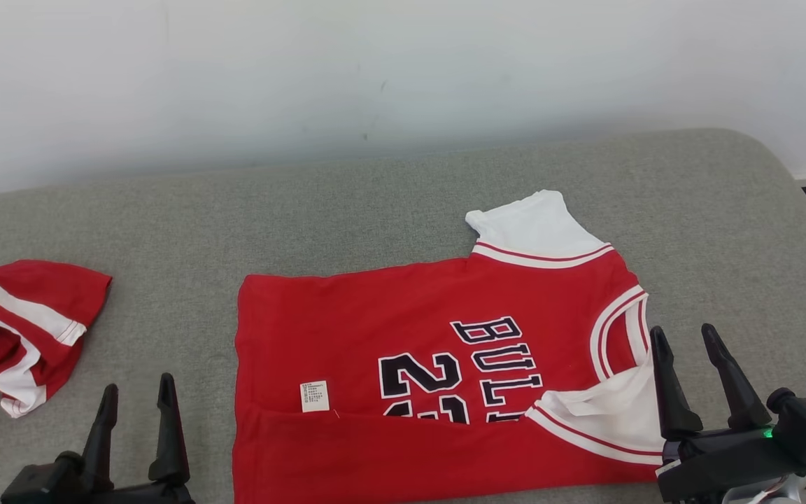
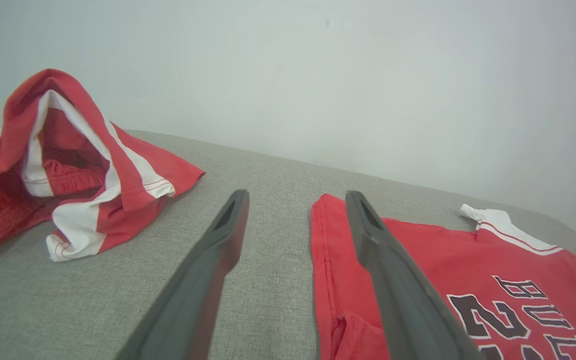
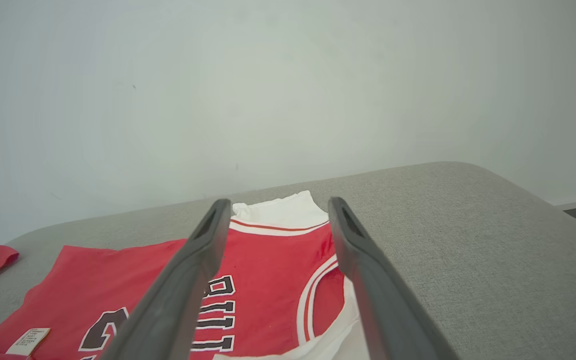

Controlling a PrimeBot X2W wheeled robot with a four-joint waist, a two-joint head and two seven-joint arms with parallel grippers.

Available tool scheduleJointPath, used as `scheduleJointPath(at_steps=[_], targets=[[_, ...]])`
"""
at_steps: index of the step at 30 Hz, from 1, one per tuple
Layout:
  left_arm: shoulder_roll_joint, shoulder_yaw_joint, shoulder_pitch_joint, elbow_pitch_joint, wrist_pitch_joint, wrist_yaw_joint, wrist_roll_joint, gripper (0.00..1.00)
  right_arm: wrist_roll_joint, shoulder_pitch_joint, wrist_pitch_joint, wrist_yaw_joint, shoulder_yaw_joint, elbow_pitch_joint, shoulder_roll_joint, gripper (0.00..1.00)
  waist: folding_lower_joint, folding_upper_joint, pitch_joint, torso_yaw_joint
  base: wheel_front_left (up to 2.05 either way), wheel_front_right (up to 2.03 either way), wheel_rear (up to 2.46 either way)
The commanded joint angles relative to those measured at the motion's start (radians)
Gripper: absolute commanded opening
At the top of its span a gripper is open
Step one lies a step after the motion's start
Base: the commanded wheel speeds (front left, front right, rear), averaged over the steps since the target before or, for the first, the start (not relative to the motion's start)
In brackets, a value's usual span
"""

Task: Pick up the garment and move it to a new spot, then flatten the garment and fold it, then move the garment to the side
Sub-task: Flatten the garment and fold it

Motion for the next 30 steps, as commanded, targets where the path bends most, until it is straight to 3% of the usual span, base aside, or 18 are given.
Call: scheduleJointPath(at_steps=[1, 17, 25, 30], targets=[[0.007, 0.004, -0.002, -0.004, -0.001, -0.011, 0.026, 1.00, -0.012, -0.003, -0.011, -0.003, 0.005, 0.004, 0.000, 1.00, 0.0000, 0.0000, -0.002, 0.000, 0.00, 0.00, 0.00], [-0.049, 0.056, 0.050, -0.022, -0.001, -0.065, 0.114, 1.00, -0.064, 0.036, -0.034, -0.003, -0.023, -0.015, 0.033, 1.00, 0.0000, 0.0000, 0.020, 0.025, 0.00, 0.00, 0.00], [-0.008, 0.029, -0.121, 0.031, 0.001, -0.097, 0.135, 1.00, -0.010, -0.122, -0.007, -0.003, -0.025, 0.072, -0.051, 1.00, 0.0000, 0.0000, 0.085, 0.024, 0.00, 0.00, 0.00], [0.043, -0.019, -0.306, 0.087, 0.084, -0.111, 0.098, 1.00, 0.026, -0.283, 0.053, -0.003, -0.012, 0.136, -0.117, 1.00, 0.0000, 0.0000, 0.167, 0.030, 0.00, 0.00, 0.00]])
